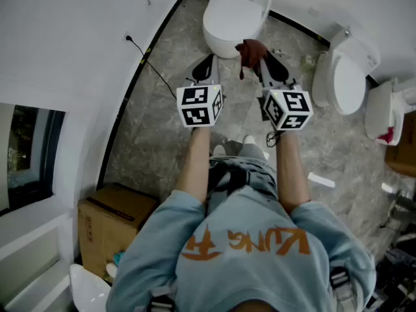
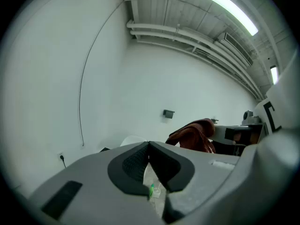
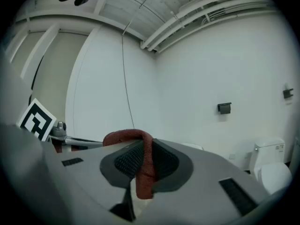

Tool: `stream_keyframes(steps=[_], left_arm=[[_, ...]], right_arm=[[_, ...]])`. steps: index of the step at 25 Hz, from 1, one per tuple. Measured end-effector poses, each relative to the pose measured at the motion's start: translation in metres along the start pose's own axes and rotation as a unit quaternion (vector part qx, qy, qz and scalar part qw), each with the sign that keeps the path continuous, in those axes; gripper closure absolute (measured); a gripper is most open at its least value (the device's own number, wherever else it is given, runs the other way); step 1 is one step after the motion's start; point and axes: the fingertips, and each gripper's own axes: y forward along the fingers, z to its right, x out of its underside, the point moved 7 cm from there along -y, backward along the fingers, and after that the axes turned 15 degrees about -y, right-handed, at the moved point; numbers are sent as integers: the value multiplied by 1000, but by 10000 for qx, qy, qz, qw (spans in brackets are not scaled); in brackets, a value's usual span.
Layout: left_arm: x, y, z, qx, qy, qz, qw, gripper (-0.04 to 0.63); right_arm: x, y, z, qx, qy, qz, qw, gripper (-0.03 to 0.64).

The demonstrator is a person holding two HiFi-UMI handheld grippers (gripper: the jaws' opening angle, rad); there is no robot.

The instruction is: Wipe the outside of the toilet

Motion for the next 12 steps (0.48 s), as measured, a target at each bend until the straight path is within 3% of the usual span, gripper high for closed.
stream_keyframes(steps=[12], left_arm=[[3, 8, -36, -120, -390, -31, 9992, 601]], right_arm=[[-8, 9, 0, 70, 367, 324, 9988, 564]])
